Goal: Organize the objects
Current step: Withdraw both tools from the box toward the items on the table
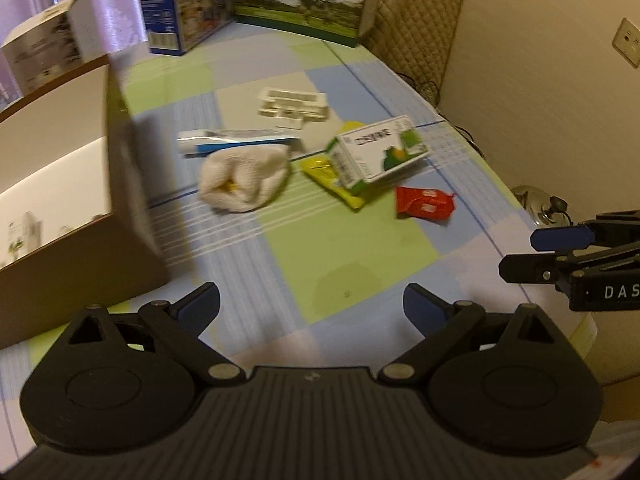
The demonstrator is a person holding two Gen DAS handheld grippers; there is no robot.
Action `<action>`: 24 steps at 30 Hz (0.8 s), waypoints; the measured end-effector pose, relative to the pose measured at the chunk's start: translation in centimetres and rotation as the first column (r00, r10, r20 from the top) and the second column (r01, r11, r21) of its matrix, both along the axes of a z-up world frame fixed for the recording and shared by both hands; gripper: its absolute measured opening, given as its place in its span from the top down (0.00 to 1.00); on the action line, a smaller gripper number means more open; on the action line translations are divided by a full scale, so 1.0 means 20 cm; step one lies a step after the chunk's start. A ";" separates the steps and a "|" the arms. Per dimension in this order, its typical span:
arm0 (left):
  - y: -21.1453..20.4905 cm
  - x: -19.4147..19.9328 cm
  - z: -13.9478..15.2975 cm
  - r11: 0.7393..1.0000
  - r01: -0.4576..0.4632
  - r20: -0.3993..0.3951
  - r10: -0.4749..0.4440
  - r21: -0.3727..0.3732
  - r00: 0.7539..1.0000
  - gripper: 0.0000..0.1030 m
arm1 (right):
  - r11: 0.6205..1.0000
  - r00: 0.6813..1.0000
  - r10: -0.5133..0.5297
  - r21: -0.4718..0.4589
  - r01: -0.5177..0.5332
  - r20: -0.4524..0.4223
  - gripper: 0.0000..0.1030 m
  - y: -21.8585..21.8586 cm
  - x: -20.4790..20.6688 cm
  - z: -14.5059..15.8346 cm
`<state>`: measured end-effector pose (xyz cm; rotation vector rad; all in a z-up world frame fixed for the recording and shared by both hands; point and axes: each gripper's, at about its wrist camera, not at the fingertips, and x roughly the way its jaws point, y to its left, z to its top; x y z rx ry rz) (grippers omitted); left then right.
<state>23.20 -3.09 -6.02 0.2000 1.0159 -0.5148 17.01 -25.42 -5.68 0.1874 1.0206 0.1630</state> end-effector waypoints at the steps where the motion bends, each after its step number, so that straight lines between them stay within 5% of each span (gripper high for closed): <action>1: -0.03 0.01 -0.01 1.000 0.005 -0.004 -0.005 -0.002 1.000 0.08 | 1.000 1.000 -0.007 0.000 0.007 -0.002 0.46 -0.02 0.00 0.00; 13: -0.37 0.11 -0.13 0.999 -0.006 -0.083 0.002 -0.050 0.997 0.15 | 0.997 0.996 -0.083 -0.010 0.082 -0.027 0.46 -0.30 0.06 -0.10; 24: -0.61 0.25 -0.26 0.986 -0.156 -0.121 0.148 -0.057 0.982 0.15 | 0.994 0.994 -0.108 -0.006 0.108 0.004 0.46 -0.50 0.28 -0.14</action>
